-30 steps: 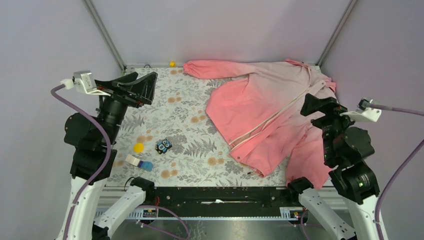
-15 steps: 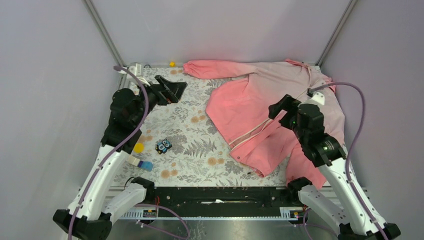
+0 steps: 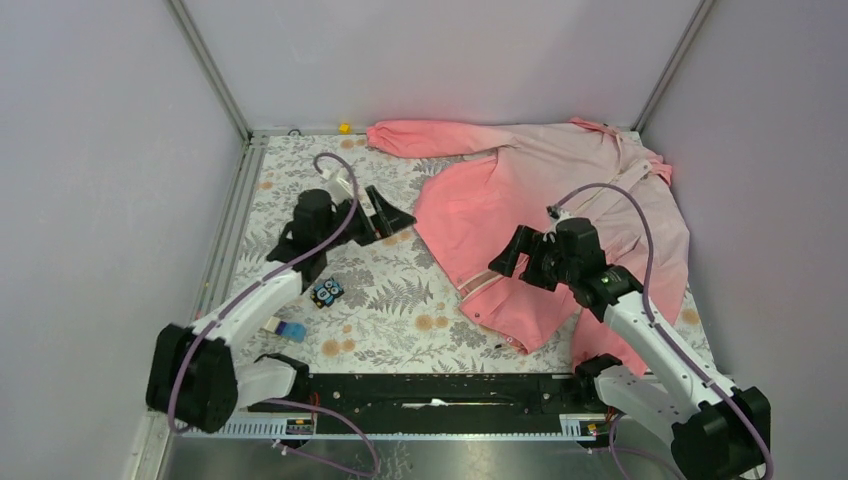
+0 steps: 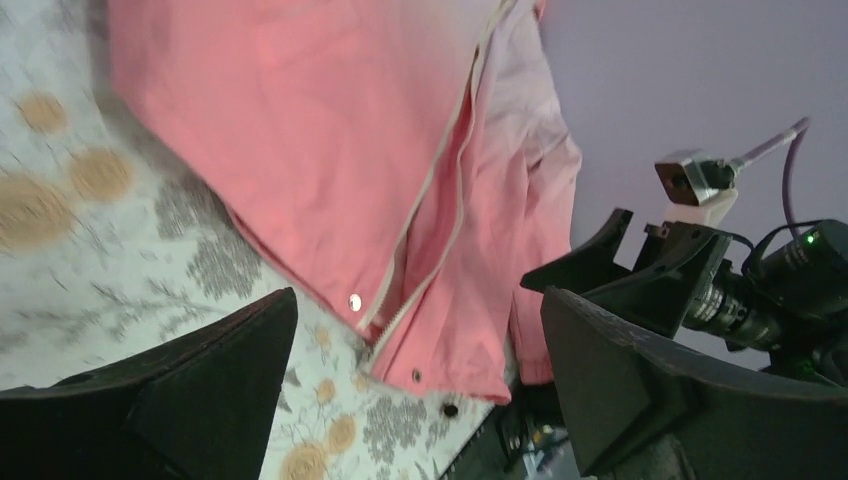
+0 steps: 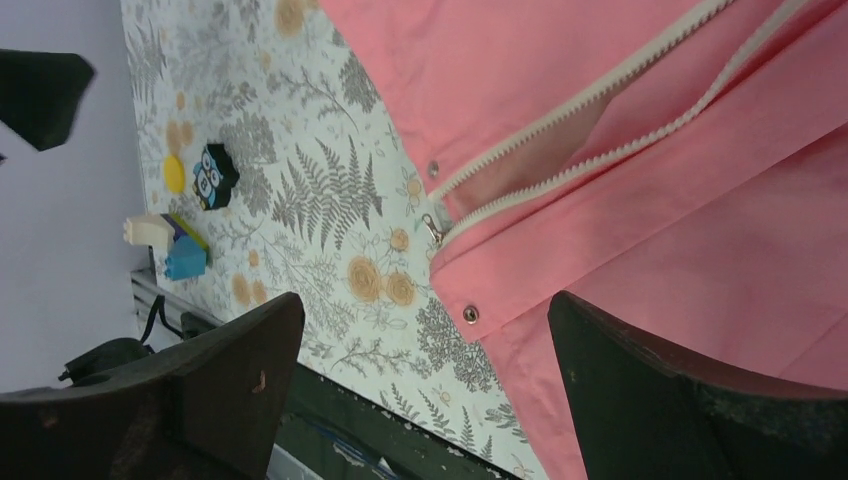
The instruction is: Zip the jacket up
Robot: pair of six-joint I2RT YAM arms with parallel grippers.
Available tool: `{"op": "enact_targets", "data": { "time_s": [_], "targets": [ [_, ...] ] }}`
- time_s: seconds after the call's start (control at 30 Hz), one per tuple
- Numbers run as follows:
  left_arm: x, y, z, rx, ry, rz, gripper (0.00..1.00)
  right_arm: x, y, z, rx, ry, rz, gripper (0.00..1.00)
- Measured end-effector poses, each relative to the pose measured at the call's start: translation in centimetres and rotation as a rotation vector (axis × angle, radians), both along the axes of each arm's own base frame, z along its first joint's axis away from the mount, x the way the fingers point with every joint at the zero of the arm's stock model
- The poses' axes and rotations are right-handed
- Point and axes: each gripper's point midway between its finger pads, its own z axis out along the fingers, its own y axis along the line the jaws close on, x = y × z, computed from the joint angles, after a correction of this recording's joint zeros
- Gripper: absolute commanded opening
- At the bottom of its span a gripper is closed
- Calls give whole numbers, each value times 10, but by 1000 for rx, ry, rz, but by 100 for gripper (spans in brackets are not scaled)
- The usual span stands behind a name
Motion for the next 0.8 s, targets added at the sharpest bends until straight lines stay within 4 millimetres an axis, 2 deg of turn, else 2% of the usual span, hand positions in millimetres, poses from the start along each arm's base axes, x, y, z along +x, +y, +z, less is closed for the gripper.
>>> {"op": "enact_targets", "data": {
  "time_s": [0.07, 0.17, 0.27, 0.43, 0.67, 0.8],
  "targets": [
    [-5, -12, -29, -15, 86, -42, 99, -9, 6, -15, 30, 51, 25, 97],
    [-12, -32, -67, -20, 192, -108, 99, -19, 19, -36, 94, 138, 70, 87],
    [-16, -46, -87, -25, 242, -155, 99, -28, 33, -53, 181, 219, 104, 83],
    [-17, -65, -100, -42, 235, -217, 99, -39, 45, -70, 307, 315, 93, 74],
    [-21, -74, -106, 19, 147, -262, 99, -35, 56, -74, 323, 365, 39, 66],
    [-21, -72, -116, 77, 100, -258, 98, -32, 64, -80, 272, 414, -25, 49]
  ]
}}
